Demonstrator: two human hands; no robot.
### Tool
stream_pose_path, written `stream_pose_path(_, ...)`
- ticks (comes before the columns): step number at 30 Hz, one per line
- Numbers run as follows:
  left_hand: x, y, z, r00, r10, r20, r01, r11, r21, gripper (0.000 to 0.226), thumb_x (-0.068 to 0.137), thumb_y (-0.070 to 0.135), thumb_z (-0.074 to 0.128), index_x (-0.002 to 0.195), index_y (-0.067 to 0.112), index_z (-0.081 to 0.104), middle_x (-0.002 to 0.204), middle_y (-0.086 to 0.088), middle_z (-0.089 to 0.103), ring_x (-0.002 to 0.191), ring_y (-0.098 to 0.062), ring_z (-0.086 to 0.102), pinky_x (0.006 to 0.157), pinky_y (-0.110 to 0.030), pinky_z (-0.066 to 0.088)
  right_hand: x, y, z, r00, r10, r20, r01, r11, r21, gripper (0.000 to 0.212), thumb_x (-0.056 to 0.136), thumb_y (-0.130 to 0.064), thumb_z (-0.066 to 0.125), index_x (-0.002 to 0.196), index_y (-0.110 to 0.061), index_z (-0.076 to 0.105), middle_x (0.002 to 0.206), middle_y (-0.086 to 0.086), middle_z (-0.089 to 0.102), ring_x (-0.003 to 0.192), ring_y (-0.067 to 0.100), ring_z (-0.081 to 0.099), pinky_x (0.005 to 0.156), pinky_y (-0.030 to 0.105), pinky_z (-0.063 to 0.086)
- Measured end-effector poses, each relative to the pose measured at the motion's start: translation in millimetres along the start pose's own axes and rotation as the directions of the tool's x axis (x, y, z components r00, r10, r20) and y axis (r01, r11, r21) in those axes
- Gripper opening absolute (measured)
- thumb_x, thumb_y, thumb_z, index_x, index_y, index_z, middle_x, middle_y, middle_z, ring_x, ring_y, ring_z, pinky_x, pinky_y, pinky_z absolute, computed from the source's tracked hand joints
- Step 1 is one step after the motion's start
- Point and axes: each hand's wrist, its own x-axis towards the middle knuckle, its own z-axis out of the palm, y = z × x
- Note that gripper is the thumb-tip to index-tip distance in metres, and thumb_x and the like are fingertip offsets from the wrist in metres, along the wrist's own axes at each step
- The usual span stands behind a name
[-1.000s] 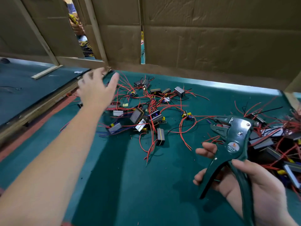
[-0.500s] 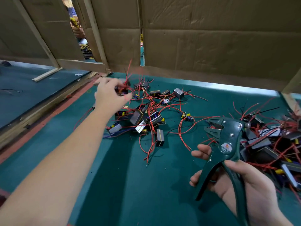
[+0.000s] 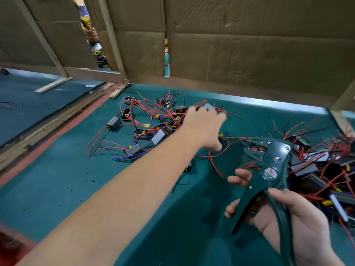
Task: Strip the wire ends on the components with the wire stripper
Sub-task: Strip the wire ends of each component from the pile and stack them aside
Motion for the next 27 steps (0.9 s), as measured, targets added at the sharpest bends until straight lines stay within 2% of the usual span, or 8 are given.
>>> stream_pose_path(2,6,4,13,0.983,-0.019,0.182,0.023,1.0,-0.017,0.077,0.071,0.06,0.06,0.139,0.031,0.039,0.138,-0.001,0.049,0.126,-0.028,0.046,0.1,-0.045,0.031,0,0,0,1.0,0.012,0.006,-0.012,1.0,0.005,0.087,0.028,-0.032,0.092,0.105,0.003,0.07,0.115,0.031,0.062,0.063,0.053,0.058,0.063,0.059,0.053)
stream_pose_path(4,10,0,19,0.967,-0.039,0.252,0.063,0.994,-0.087,0.067,0.076,0.058,0.056,0.136,0.033,0.043,0.133,-0.003,0.053,0.122,-0.029,0.049,0.095,-0.044,0.033,0,0,0,1.0,0.019,0.007,-0.019,1.0,0.004,0.088,0.027,-0.032,0.092,0.105,0.003,0.07,0.114,0.032,0.062,0.063,0.054,0.058,0.063,0.06,0.052)
stream_pose_path(9,7,-21,20,0.994,-0.023,0.107,0.039,0.989,-0.146,0.041,0.083,0.046,0.064,0.114,0.021,0.056,0.118,-0.007,0.061,0.111,-0.029,0.056,0.083,-0.038,0.044,-1,-2,6,1.0,0.017,0.016,-0.017,1.0,0.022,0.091,0.023,-0.03,0.094,0.103,0.005,0.069,0.113,0.034,0.061,0.06,0.054,0.057,0.061,0.061,0.051)
stream_pose_path(12,0,-37,8,0.989,-0.139,-0.058,0.127,0.978,-0.166,0.032,0.083,0.042,0.064,0.103,0.017,0.061,0.109,-0.009,0.066,0.107,-0.029,0.059,0.086,-0.039,0.046,-2,-3,7,0.999,0.023,0.045,-0.025,0.998,0.061,0.09,0.024,-0.026,0.096,0.104,0.007,0.069,0.114,0.037,0.059,0.059,0.053,0.057,0.061,0.062,0.05)
stream_pose_path(17,-14,-77,-28,0.865,-0.434,-0.253,0.349,0.881,-0.319,0.029,0.086,0.043,0.059,0.079,0.015,0.057,0.083,-0.009,0.06,0.097,-0.034,0.062,0.082,-0.039,0.049,-4,-3,8,0.999,0.001,0.032,-0.001,1.0,0.019,0.089,0.025,-0.03,0.094,0.103,0.004,0.07,0.112,0.035,0.061,0.06,0.054,0.057,0.061,0.061,0.051)
stream_pose_path(22,-33,-121,-46,0.749,-0.582,-0.318,0.439,0.794,-0.42,0.012,0.082,0.031,0.062,0.076,0.022,0.065,0.088,-0.001,0.068,0.098,-0.029,0.062,0.087,-0.04,0.05,-2,-3,7,1.0,0.0,0.019,0.0,1.0,0.01,0.088,0.027,-0.031,0.094,0.105,0.004,0.069,0.114,0.033,0.061,0.062,0.054,0.058,0.061,0.06,0.052)
stream_pose_path(24,-37,-133,-47,0.727,-0.624,-0.288,0.405,0.728,-0.553,0.013,0.084,0.037,0.062,0.082,0.026,0.067,0.084,0.006,0.065,0.092,-0.02,0.062,0.082,-0.03,0.048,-2,-2,5,1.0,-0.005,0.014,0.005,1.0,0.006,0.087,0.028,-0.031,0.093,0.104,0.005,0.069,0.115,0.033,0.061,0.062,0.054,0.057,0.062,0.06,0.051)
stream_pose_path(27,-43,-145,-43,0.783,-0.61,-0.123,0.29,0.533,-0.795,0.04,0.09,0.047,0.057,0.12,0.022,0.061,0.104,0.004,0.065,0.095,-0.014,0.061,0.085,-0.028,0.048,-2,-1,5,1.0,-0.003,0.0,0.003,1.0,-0.008,0.088,0.029,-0.032,0.092,0.105,0.005,0.068,0.115,0.033,0.06,0.063,0.053,0.057,0.062,0.059,0.052)
